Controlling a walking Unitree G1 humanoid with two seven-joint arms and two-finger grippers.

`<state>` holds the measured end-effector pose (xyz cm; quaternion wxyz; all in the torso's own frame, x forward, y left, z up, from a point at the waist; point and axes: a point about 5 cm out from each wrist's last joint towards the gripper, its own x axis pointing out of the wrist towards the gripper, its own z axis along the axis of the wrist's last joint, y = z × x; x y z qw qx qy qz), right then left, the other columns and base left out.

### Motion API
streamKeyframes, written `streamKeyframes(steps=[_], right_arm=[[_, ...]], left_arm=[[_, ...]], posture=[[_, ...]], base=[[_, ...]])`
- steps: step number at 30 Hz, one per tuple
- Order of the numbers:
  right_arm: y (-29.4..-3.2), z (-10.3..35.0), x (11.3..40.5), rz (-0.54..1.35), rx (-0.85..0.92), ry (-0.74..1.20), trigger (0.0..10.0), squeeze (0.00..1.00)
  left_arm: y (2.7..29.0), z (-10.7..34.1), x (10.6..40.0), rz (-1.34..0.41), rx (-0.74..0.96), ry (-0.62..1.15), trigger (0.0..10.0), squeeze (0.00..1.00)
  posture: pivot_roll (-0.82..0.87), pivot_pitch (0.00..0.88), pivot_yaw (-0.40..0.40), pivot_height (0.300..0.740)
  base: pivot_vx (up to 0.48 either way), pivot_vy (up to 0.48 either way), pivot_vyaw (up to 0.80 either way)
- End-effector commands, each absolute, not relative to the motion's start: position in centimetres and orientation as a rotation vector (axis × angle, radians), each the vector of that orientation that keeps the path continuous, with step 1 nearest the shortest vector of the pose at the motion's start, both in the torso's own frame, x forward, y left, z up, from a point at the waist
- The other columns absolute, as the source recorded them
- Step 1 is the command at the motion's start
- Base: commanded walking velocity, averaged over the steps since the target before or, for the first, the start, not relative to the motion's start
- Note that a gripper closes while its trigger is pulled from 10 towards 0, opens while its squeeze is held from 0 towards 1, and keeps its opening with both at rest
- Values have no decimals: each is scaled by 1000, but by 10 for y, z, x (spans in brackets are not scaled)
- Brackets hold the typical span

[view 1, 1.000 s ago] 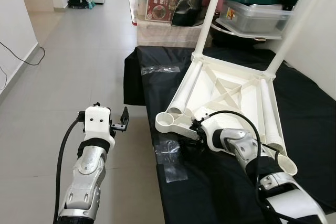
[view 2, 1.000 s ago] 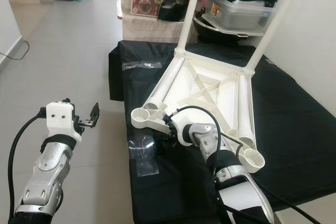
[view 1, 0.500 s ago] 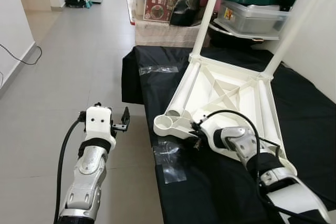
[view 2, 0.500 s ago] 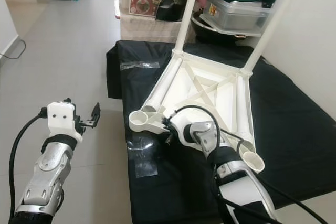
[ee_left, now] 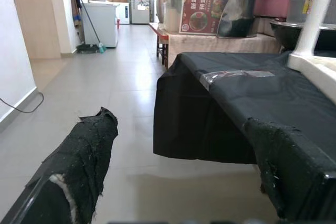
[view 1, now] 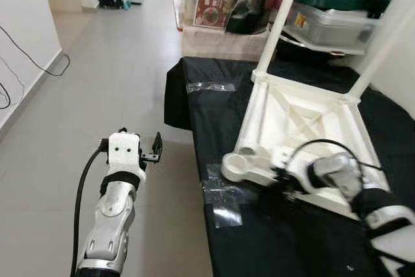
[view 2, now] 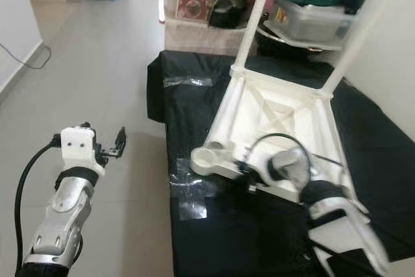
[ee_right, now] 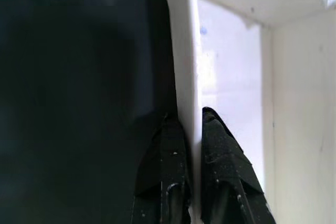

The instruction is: Building children table

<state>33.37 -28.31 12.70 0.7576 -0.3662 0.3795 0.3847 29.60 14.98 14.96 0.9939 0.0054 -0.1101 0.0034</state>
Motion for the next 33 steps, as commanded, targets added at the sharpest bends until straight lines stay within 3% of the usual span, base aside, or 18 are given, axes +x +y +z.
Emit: streamKeyframes(steps=[1,8,14,22,25,33], right_arm=[[-340,151,322,575,-869,881,0,0],[-363,147,295,684,-865,987,0,0],[-379,141,273,786,-1010,1093,0,0],[-365,145,282,892,-1079,986,0,0],[-349,144,290,978,-1215,879,0,0],[-334,148,300,1028,-1307,773,0,0]], left_arm=[[148,146,295,7,5,-212,10000,0],[149,146,295,8,2,-212,10000,0],[150,146,295,10,5,-210,10000,0],[150,145,297,5,9,-205,10000,0],[149,145,298,5,8,-203,10000,0],[148,144,298,3,6,-203,10000,0]], posture=[[-48,0,-137,740],[-48,0,-138,740],[-55,0,-133,740],[-58,0,-132,740],[-57,0,-133,740],[-63,0,-134,740]], base=[[0,0,0],[0,0,0],[0,0,0],[0,0,0],[0,0,0],[0,0,0]])
